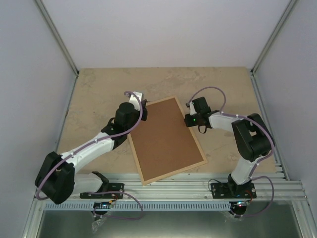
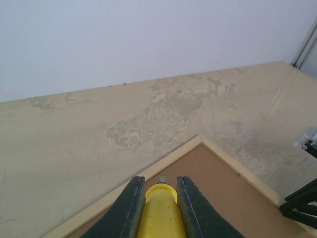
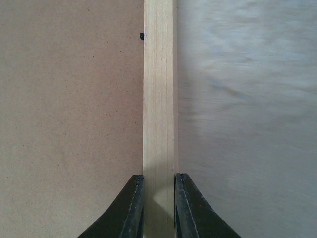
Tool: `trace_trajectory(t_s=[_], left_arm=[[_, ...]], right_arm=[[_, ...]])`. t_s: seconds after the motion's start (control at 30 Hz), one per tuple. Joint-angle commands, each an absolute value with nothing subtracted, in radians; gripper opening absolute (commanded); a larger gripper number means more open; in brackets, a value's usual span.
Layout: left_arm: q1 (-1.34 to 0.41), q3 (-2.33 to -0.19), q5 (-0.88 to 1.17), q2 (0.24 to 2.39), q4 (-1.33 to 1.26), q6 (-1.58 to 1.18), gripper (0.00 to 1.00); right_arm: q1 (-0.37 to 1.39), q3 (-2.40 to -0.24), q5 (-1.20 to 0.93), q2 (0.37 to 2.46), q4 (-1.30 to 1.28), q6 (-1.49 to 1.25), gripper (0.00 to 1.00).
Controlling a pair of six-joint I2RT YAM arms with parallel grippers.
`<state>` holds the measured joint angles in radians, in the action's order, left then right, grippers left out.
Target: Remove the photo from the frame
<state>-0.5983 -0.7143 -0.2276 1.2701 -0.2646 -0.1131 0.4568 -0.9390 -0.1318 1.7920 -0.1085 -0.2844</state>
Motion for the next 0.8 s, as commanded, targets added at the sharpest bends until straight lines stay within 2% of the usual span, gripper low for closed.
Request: trace_trajectory(t_s=[0.0,0.37,0.77], left_arm=[[-0.6,-0.636,-0.263,1.182,-0.404,-0.173,0.0],[-0.601,-0.545,-0.271,1.12,-0.435,-0.203,0.0],[-0.6,-0.526,-0.266,1.101,-0.433,-0.204,0.0]], right_arm=[[0.396,-0.918,-0.029,1.74,-0.138,-0.338,0.14],[0.396,-1.041,-0.009,1.732,-0.25,-0.237,0.43],[0.404,-1.273,0.026,1.914,-0.359,-0.168,0.46]])
